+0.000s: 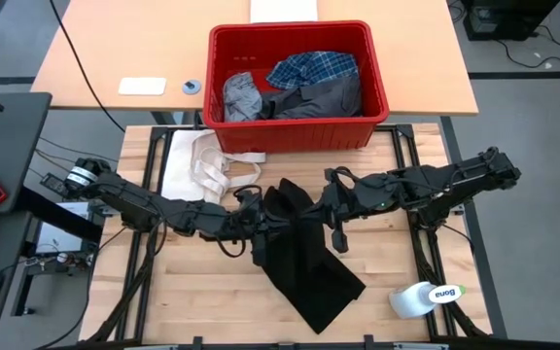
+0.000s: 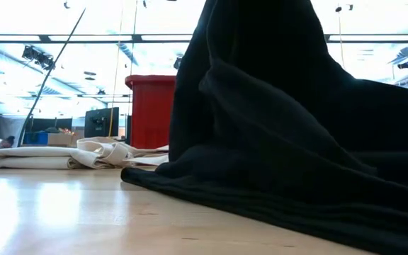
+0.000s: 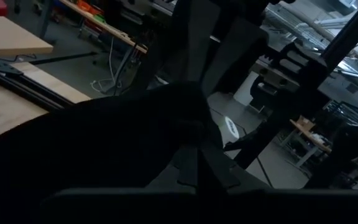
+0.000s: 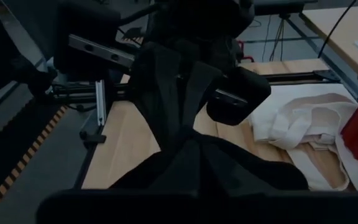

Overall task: Fold Laundry from Bin
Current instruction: Fold the black shirt

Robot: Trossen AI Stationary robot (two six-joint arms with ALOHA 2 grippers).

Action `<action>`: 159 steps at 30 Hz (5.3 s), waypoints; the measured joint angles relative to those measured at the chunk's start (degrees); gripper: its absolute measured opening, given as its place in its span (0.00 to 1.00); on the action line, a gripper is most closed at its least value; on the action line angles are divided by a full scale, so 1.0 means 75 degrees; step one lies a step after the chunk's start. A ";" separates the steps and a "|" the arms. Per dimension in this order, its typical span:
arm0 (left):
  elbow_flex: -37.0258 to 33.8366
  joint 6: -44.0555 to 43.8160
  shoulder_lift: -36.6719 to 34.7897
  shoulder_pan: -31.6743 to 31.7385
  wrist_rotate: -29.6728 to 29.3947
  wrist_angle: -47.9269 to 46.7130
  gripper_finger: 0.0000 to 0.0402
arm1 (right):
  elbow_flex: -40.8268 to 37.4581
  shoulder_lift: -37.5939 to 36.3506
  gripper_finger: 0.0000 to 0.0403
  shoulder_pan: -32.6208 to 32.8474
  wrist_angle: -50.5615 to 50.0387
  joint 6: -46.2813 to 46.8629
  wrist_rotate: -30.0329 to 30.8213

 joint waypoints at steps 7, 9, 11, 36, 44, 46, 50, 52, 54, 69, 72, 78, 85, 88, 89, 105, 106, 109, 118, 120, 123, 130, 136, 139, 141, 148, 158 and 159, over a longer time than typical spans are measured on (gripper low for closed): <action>0.0000 -0.0003 0.0002 0.0044 0.0208 -0.0062 0.04 | 0.0000 0.0377 0.05 -0.0056 0.0562 0.0007 -0.0193; 0.0000 -0.0003 0.0003 0.0044 0.0218 -0.0065 0.05 | 0.0000 0.0406 0.05 -0.0056 0.0611 0.0045 -0.0189; 0.0000 0.0000 0.0003 0.0044 0.0232 -0.0062 0.05 | 0.0000 0.0405 0.05 -0.0056 0.0619 0.0052 -0.0313; -0.0009 0.0517 -0.0017 0.0050 -0.0342 -0.0154 0.06 | -0.0092 0.0279 0.32 0.0282 0.0093 0.1852 -0.0153; 0.0006 0.0443 -0.0044 0.0060 -0.0755 0.0006 0.06 | -0.0776 0.0315 0.33 0.0566 0.0401 0.2399 0.0340; 0.0006 0.0443 -0.0041 0.0070 -0.0748 -0.0040 0.06 | -0.1063 0.0315 0.32 0.0559 0.0822 0.2496 0.0370; 0.0006 0.0402 -0.0041 0.0070 -0.0743 -0.0064 0.06 | -0.1225 0.0314 0.33 0.0547 0.1386 0.2531 0.0464; 0.0006 0.0381 -0.0038 0.0070 -0.0740 -0.0079 0.06 | -0.1234 0.0306 0.33 0.0543 0.1441 0.2525 0.0559; 0.0006 0.0284 -0.0038 0.0039 -0.0724 -0.0226 0.06 | -0.1241 0.0309 0.33 0.0525 0.1406 0.2508 0.0627; -0.0006 -0.1277 0.1469 -0.0530 -0.0617 -0.3228 0.06 | -0.2738 0.0545 0.32 0.0108 0.1128 0.2103 -0.0058; -0.0008 -0.1690 0.2080 -0.0530 -0.0483 -0.3389 0.06 | -0.3585 0.0545 0.32 0.0008 0.1964 0.2299 -0.0555; -0.0018 -0.2658 0.2483 -0.0620 -0.0408 -0.3406 0.06 | -0.4273 0.0548 0.32 0.0056 0.2883 0.2760 -0.1479; 0.0000 -0.2152 0.1857 -0.0918 -0.0434 -0.3014 0.06 | -0.3917 0.0545 0.32 0.0938 0.2888 0.2154 -0.1346; 0.0009 -0.1712 0.1624 -0.1051 -0.0400 -0.2991 0.06 | -0.3886 0.0542 0.32 0.1110 0.2866 0.2830 -0.1198; 0.0009 -0.1623 0.1591 -0.1081 -0.0391 -0.2988 0.06 | -0.3888 0.0544 0.32 0.1063 0.2839 0.3140 -0.1276; -0.0003 -0.1882 0.1460 -0.1435 0.0262 -0.2875 0.06 | -0.1857 0.2335 0.32 0.1478 0.1781 0.4700 -0.1670; -0.0003 -0.1918 0.1460 -0.1485 0.0261 -0.2940 0.06 | -0.1519 0.2536 0.32 0.1498 0.1375 0.4748 -0.1491; -0.0003 -0.2011 0.1460 -0.1629 0.0256 -0.3338 0.06 | -0.0982 0.2928 0.33 0.1665 0.0476 0.5299 -0.0712; -0.0003 -0.2082 0.1463 -0.1795 0.0239 -0.3621 0.06 | -0.1056 0.2759 0.33 0.1904 0.0184 0.6904 -0.0133; -0.0003 -0.2073 0.1463 -0.1795 0.0236 -0.3626 0.06 | -0.1061 0.2786 0.34 0.1888 0.0191 0.7112 -0.0137; -0.0003 -0.2072 0.1463 -0.1792 0.0233 -0.3617 0.06 | -0.1061 0.2789 0.35 0.1893 0.0161 0.7536 0.0185; -0.0003 -0.2049 0.1463 -0.1792 0.0235 -0.3623 0.06 | -0.1067 0.2789 0.42 0.1909 -0.0482 0.8492 0.0742; -0.0003 -0.2007 0.1466 -0.1792 0.0233 -0.3642 0.06 | -0.1067 0.2789 0.52 0.1988 -0.0032 0.8472 0.0910; -0.0003 -0.2004 0.1466 -0.1792 0.0233 -0.3678 0.06 | -0.1202 0.2789 0.56 0.1981 0.0070 0.8584 0.1108; -0.0003 -0.1999 0.1466 -0.1792 0.0233 -0.3678 0.06 | -0.1465 0.2794 0.57 0.1976 0.0443 0.8695 0.1078; -0.0003 -0.1996 0.1466 -0.1789 0.0233 -0.3688 0.06 | -0.2582 0.2801 0.52 0.1986 0.2862 0.8870 0.0857; -0.0003 -0.1996 0.1469 -0.1789 0.0233 -0.3684 0.06 | -0.2672 0.2798 0.08 0.1981 0.3300 0.8706 0.0936; -0.0003 -0.2000 0.1469 -0.1789 0.0233 -0.3670 0.06 | -0.2672 0.2798 0.05 0.1981 0.3396 0.8641 0.0811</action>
